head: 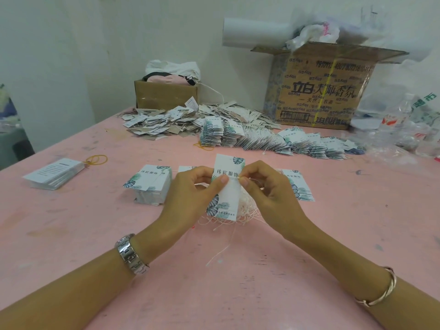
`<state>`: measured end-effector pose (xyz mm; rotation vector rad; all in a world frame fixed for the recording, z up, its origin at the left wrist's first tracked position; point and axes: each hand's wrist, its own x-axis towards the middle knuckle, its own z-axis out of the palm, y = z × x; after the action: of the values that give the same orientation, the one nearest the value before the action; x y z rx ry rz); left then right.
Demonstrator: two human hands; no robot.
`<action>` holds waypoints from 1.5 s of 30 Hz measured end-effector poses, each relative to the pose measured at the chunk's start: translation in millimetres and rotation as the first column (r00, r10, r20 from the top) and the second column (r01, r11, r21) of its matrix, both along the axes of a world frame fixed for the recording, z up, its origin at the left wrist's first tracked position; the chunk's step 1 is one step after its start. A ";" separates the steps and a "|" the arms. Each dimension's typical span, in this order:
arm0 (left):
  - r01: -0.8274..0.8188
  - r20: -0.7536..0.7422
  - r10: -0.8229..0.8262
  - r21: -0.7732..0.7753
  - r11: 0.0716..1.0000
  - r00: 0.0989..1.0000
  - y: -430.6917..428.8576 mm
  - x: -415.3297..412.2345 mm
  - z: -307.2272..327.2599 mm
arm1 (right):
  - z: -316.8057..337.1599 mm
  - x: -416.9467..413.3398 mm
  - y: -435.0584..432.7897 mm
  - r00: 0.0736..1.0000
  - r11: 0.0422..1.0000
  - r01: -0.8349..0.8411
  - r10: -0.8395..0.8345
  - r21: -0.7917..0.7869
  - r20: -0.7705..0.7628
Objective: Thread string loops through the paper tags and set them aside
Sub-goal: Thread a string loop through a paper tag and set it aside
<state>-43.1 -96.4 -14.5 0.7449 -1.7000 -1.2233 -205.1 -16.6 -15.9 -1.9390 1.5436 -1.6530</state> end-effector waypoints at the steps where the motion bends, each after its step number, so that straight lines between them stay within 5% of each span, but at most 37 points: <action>1: -0.004 0.001 0.004 -0.005 1.000 1.000 0.7 -0.2 0.0 | 0.1 0.3 0.1 1.000 1.000 0.002 -0.002 0.001 -0.005; 28: 0.050 -0.054 -0.049 0.002 0.999 0.997 5.0 1.8 3.2 | 5.7 0.4 1.2 0.979 0.999 -0.033 0.035 -0.011 0.200; 33: 0.178 -0.114 -0.171 0.052 0.983 0.979 10.2 0.6 6.1 | 13.0 -10.7 -1.6 0.947 0.999 -0.020 0.030 -0.036 0.318; 45: 0.342 -0.124 -0.330 0.096 0.935 0.936 17.7 -0.4 9.4 | 18.7 -8.6 3.4 0.954 0.992 -0.129 0.121 0.008 0.276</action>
<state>-43.6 -78.8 -5.1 0.4553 -1.7251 -1.5810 -213.7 -13.2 2.7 -1.6706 1.3040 -1.7505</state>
